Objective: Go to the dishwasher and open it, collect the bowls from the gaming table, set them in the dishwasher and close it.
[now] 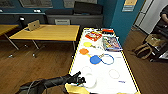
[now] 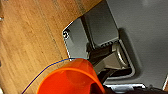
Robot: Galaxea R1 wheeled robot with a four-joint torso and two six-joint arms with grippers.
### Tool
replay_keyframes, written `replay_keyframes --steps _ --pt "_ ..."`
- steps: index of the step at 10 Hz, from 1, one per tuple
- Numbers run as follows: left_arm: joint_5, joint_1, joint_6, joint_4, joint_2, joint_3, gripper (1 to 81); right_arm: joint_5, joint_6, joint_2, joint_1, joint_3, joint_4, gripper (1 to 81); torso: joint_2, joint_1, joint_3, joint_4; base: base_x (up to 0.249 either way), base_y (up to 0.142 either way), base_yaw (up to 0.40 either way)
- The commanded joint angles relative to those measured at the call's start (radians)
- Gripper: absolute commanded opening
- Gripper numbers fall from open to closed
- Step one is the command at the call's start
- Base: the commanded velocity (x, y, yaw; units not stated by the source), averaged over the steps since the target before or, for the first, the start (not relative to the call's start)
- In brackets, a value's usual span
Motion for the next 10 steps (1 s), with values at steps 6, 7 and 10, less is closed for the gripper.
replay_keyframes --steps 6,7,10 --pt "0.050 -0.227 0.010 0.155 -0.367 0.593 1.0 -0.029 0.003 -0.034 0.020 0.026 -0.019 1.0 0.000 0.000 0.000 0.000 0.000 0.000 0.000" --pt "0.052 -0.192 0.009 0.186 -0.424 0.657 1.0 -0.027 0.003 -0.037 0.015 0.027 -0.019 1.0 0.000 0.000 0.035 0.000 0.000 0.000 0.000" --pt "0.045 -0.052 0.010 0.280 -0.602 0.790 1.0 -0.024 0.004 -0.041 0.001 0.018 -0.019 1.0 0.000 0.001 0.084 0.000 0.000 0.000 0.000"
